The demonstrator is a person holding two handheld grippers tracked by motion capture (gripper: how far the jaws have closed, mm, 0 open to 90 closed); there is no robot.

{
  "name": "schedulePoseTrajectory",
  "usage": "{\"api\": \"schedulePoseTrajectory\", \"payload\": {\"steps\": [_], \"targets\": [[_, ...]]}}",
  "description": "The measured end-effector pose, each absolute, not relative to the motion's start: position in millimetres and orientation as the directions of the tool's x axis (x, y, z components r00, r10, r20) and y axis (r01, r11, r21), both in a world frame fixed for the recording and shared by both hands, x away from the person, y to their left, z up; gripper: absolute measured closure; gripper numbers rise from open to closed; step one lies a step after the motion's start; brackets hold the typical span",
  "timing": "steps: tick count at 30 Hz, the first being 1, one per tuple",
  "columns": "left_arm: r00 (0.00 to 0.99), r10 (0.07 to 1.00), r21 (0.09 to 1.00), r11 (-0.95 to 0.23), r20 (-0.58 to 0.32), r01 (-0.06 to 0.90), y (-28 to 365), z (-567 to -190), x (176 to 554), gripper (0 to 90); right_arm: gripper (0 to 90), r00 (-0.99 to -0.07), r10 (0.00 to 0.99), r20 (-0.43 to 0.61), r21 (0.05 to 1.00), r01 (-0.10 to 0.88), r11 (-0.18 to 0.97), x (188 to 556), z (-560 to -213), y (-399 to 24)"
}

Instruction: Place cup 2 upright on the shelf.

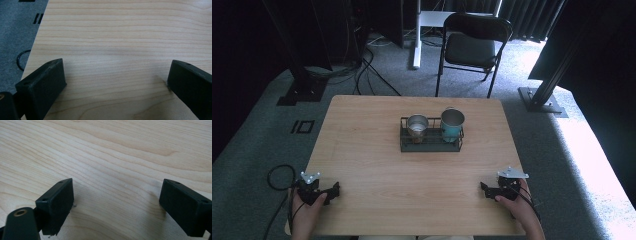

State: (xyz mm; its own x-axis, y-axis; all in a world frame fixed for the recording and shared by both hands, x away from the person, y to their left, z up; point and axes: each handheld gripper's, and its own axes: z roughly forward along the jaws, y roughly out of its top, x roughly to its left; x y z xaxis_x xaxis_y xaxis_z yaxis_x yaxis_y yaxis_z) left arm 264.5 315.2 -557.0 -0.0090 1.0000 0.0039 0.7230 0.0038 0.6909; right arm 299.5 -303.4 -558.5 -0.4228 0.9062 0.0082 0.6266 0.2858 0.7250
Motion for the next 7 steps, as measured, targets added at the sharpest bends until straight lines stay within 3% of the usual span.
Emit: {"api": "schedulePoseTrajectory", "payload": {"steps": [4,7], "targets": [[-0.085,0.996,0.686,0.058,0.005,0.725,309.6,-557.0,267.3,1.0,11.9,-0.423,0.906,0.008,0.725,0.627,0.286,299.5,-558.5,-303.4],[-0.086,0.996,0.685,0.060,0.004,0.726,309.4,-556.9,267.8,0.4,11.9,-0.423,0.906,0.008,0.725,0.627,0.286,299.5,-558.4,-303.4]]}}
